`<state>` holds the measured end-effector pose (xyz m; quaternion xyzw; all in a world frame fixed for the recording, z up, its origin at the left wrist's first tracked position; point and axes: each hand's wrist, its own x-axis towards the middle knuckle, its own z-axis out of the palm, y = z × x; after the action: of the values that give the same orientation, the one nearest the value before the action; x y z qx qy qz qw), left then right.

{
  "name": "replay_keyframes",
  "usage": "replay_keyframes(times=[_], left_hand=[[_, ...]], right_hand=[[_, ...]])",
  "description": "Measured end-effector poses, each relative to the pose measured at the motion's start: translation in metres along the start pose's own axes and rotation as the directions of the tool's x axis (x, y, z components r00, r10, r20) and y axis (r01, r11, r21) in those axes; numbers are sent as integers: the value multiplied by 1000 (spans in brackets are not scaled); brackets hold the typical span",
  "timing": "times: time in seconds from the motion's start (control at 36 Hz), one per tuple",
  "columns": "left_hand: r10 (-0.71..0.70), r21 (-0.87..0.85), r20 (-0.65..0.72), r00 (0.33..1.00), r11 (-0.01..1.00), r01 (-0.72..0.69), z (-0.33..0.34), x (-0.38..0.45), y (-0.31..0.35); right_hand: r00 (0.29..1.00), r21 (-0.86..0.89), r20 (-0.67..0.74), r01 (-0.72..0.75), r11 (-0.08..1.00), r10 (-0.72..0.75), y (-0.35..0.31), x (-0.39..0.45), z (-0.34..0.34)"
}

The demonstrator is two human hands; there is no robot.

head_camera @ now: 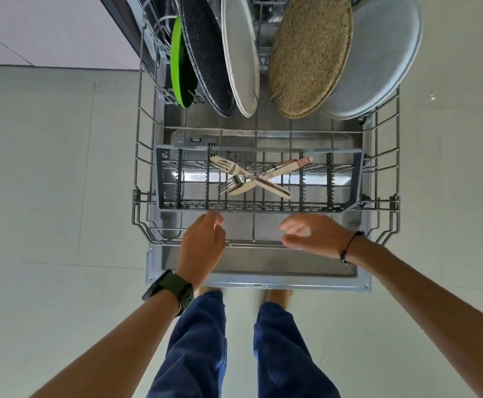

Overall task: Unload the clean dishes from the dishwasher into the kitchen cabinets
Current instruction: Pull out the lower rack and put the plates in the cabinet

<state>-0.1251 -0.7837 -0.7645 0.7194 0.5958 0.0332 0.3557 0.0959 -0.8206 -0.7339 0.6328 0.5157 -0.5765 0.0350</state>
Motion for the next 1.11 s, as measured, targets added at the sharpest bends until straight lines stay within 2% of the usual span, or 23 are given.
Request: replay_keyframes(times=[0.06, 0.11, 0.28, 0.39, 0.56, 0.72, 0.78, 0.83, 0.89, 0.94, 1.0, 1.11], left_hand=[[3, -33, -15, 1000, 999, -3, 2, 6, 5], [7, -76, -23, 1000, 997, -9, 4, 11, 11], [-6, -225, -111, 994, 974, -19, -5, 36, 45], [-72, -369, -193, 979, 929, -5, -26, 64, 64], [-161, -333, -374, 913, 942, 30, -65, 120, 58], [-175, -266, -524, 834, 963, 36, -106, 164, 52], [-191, -257, -537, 822, 965, 56, -114, 175, 50], [-196, -270, -537, 820, 961, 53, -120, 185, 48], [-174, -265, -521, 836, 963, 36, -122, 193, 47], [-122, -240, -504, 855, 971, -3, -123, 200, 45], [-88, -216, -491, 867, 976, -23, -122, 206, 41], [-112, -228, -452, 885, 974, 7, -123, 217, 39]], right_hand=[[991, 34, -134, 17, 999, -13, -1, 2, -9], [961, -19, -272, 41, 999, -44, -2, 7, -18], [814, -71, -571, 82, 994, -108, -13, 34, -55], [741, -73, -651, 158, 985, -167, -37, 52, -83], [608, -152, -751, 221, 963, -258, -94, 79, -110], [391, -275, -833, 319, 907, -391, -153, 103, -112], [399, -289, -820, 331, 898, -411, -173, 111, -109], [482, -290, -785, 271, 918, -390, -191, 120, -108], [573, -291, -754, 147, 945, -321, -205, 130, -109], [624, -268, -746, 40, 963, -234, -215, 139, -111], [635, -232, -756, -32, 972, -159, -223, 149, -112], [661, -139, -749, -104, 985, -36, -225, 164, -118]])
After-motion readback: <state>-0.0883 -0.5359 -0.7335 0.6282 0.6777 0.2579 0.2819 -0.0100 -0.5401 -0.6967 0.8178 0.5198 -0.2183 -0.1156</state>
